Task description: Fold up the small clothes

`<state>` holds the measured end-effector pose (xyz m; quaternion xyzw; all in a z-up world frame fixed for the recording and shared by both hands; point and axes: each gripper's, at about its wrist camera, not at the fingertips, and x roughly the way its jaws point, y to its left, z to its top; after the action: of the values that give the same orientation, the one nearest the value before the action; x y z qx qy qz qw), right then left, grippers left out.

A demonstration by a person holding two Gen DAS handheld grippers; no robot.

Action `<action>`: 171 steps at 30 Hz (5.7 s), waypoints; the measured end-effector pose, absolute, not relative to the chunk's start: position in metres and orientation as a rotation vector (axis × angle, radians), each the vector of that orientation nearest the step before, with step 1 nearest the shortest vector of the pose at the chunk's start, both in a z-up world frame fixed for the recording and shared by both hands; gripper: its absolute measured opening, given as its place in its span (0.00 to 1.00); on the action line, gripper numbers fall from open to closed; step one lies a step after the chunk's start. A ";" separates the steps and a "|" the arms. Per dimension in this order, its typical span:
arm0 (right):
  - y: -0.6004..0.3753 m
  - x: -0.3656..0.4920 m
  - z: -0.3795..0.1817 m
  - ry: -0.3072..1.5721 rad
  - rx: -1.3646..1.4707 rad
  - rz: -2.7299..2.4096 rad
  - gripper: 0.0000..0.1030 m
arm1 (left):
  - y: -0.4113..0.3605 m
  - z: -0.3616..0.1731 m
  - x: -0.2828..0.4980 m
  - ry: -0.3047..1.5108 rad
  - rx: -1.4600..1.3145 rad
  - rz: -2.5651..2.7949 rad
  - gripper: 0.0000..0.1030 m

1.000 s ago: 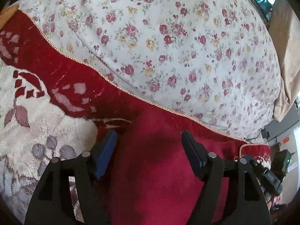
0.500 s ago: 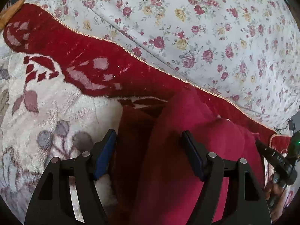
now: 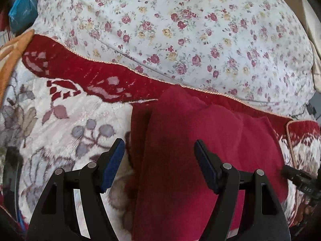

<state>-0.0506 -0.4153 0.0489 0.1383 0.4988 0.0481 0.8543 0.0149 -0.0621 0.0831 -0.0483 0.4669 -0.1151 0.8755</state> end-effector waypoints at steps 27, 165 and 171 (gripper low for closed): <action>-0.326 -0.046 0.071 0.986 0.246 0.329 0.42 | -0.022 0.042 -0.039 1.062 -0.195 -0.249 0.70; -0.184 0.121 0.015 1.103 0.139 0.500 0.26 | -0.068 0.021 0.003 0.984 -0.219 -0.488 0.42; -0.209 0.110 0.021 1.057 0.278 0.537 0.24 | -0.068 0.037 -0.003 0.952 -0.276 -0.532 0.23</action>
<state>0.1098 -0.2091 0.0215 0.1304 0.4963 0.2521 0.8205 -0.0034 -0.0677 0.0371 -0.1307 0.4512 -0.2521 0.8460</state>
